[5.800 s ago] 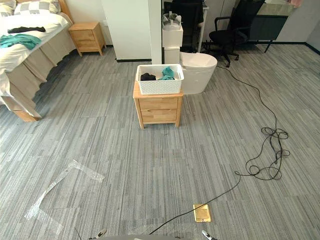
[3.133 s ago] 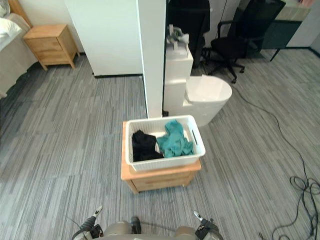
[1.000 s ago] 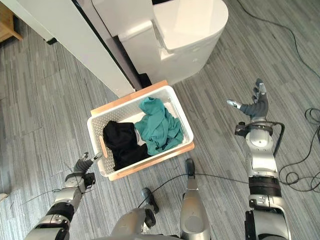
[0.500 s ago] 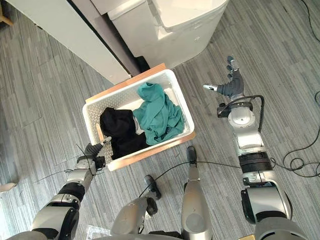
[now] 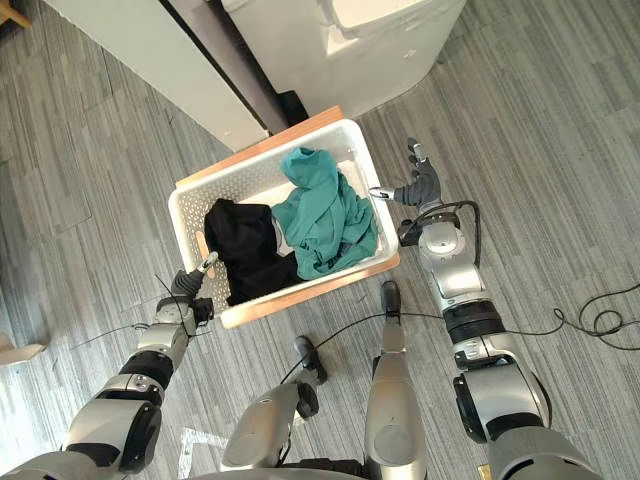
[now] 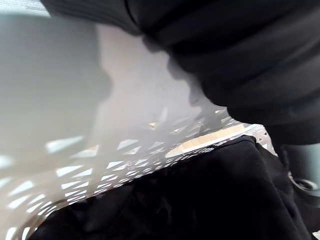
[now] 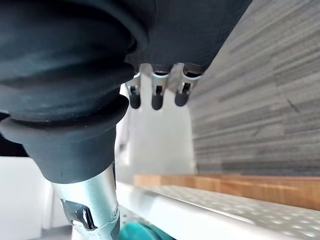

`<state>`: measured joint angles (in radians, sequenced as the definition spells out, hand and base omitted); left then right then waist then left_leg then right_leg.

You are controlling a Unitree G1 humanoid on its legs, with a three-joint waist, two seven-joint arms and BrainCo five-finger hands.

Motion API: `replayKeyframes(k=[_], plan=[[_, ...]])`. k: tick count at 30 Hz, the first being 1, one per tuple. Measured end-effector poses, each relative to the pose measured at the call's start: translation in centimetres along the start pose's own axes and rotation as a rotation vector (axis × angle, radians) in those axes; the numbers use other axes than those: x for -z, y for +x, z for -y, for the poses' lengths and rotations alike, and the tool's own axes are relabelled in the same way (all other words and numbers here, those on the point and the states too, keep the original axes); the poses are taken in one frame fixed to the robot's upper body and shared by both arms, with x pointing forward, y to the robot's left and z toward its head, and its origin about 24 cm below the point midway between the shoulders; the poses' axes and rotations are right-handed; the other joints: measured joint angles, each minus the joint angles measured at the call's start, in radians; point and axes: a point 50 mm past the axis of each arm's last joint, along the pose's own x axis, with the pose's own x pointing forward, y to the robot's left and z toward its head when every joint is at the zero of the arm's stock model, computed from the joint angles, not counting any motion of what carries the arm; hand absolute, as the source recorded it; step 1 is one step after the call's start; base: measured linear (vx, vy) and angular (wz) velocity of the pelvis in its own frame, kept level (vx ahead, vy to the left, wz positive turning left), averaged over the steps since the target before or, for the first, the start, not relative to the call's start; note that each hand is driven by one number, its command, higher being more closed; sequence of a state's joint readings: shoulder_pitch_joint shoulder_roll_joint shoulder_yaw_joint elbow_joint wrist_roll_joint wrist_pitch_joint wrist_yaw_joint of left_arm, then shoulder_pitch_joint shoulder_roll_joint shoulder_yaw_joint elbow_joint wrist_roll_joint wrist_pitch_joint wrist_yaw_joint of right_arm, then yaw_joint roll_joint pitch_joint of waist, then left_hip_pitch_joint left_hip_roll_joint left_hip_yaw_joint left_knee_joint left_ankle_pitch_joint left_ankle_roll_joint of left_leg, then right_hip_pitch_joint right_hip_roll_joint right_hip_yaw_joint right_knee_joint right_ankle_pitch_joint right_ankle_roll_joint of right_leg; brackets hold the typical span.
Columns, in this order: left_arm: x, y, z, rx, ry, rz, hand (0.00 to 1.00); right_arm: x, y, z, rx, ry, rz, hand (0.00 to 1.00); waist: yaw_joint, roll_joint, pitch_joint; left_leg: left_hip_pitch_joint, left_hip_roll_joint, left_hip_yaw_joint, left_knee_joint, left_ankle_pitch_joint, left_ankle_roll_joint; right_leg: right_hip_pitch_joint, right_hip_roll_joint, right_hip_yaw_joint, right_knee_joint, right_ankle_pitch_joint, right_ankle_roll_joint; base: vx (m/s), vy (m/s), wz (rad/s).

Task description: Pick up the laundry basket with both hands and put the clothes into the washing machine.

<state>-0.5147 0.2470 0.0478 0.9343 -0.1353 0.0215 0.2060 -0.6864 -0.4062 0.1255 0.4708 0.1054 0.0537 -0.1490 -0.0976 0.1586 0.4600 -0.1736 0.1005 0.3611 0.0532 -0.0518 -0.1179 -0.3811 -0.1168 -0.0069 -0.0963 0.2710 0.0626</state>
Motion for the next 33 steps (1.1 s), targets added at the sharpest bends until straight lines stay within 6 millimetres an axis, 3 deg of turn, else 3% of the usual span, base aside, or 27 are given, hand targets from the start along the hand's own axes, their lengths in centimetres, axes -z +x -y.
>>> replayKeyframes(k=[6, 17, 18, 29, 33], plan=[[-0.4, 0.1, -0.1, -0.018, -0.003, 0.016, 0.00, 0.4, 0.3, -1.0, -0.011, 0.011, -0.029, 0.00, 0.001, 0.000, 0.000, -0.018, -0.009, -0.004, -0.001, 0.001, 0.001, -0.022, -0.006, 0.002, 0.007, 0.001, 0.001, 0.00, 0.000, 0.00], [-1.0, 0.2, -0.4, -0.040, -0.002, 0.033, 0.00, -0.7, 1.2, -2.1, -0.024, -0.020, -0.001, 0.00, 0.001, 0.000, 0.000, -0.046, -0.015, -0.005, -0.020, 0.014, 0.008, -0.066, -0.013, 0.011, 0.020, -0.001, 0.009, 0.00, 0.000, 0.00], [-1.2, 0.3, -0.3, -0.040, -0.004, 0.040, 1.00, -0.7, 1.3, -2.1, -0.024, -0.024, -0.005, 1.00, 0.001, 0.000, 0.000, -0.049, -0.016, -0.006, -0.022, 0.017, 0.008, -0.071, -0.016, 0.012, 0.024, -0.001, 0.010, 0.00, 0.000, 0.00], [-2.5, 0.7, -0.1, -0.005, 0.050, 0.061, 1.00, 0.1, 1.7, -2.0, -0.055, -0.135, -0.045, 1.00, -0.002, -0.001, -0.001, -0.037, -0.033, -0.019, -0.056, 0.047, 0.008, -0.079, -0.026, 0.010, 0.038, -0.003, 0.014, -0.01, 0.003, 0.03], [-3.2, 1.0, -0.5, 0.028, 0.166, 0.060, 1.00, 0.1, 2.0, -2.3, -0.099, -0.214, -0.053, 1.00, -0.005, -0.007, -0.005, -0.029, -0.034, -0.012, -0.057, 0.046, 0.008, -0.077, -0.026, 0.017, 0.043, -0.004, 0.015, 0.00, 0.003, -0.04]])
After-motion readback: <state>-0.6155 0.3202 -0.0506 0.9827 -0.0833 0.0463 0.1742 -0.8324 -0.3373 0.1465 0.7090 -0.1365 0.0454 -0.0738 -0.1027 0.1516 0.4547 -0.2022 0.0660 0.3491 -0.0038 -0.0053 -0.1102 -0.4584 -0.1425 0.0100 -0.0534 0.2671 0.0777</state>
